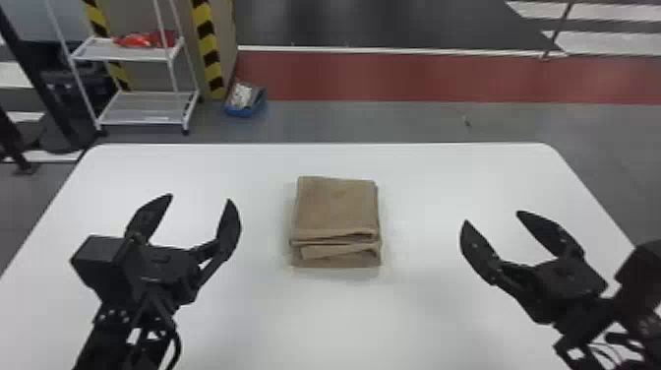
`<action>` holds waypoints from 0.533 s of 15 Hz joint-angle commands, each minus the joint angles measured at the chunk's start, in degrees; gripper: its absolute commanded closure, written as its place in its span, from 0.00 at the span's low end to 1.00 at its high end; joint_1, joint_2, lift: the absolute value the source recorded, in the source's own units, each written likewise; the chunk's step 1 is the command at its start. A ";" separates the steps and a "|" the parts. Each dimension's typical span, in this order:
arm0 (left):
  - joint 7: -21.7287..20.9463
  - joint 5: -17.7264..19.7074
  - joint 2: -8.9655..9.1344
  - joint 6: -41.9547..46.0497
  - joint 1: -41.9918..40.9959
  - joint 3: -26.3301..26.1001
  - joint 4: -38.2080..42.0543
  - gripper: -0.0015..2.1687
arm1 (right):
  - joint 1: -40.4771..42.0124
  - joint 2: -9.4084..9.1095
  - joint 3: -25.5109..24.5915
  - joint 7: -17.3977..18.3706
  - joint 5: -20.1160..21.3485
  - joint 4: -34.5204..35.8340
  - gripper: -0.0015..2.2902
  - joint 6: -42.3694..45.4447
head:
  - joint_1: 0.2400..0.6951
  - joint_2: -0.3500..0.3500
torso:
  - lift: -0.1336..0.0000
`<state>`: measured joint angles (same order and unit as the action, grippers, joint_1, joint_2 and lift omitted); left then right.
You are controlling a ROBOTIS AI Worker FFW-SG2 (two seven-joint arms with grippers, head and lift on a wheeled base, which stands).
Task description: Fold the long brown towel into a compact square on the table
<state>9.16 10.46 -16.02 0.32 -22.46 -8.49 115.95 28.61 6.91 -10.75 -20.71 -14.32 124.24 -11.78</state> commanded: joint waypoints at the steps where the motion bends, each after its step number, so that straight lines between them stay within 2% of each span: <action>1: 0.33 0.00 -0.06 4.11 -1.09 -0.56 -0.55 0.06 | 3.47 -0.14 -0.94 0.05 -1.42 0.74 0.02 5.67 | 1.00 0.43 | 0.04; 8: 1.56 -0.97 -0.76 4.28 -4.08 -1.27 2.00 0.06 | 9.27 -0.50 -0.50 4.01 -2.65 5.14 0.03 10.59 | 1.00 0.38 | 0.04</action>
<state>10.58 9.65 -16.64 4.60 -26.04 -9.90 117.62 37.31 6.45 -11.70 -17.11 -16.88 129.03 -1.48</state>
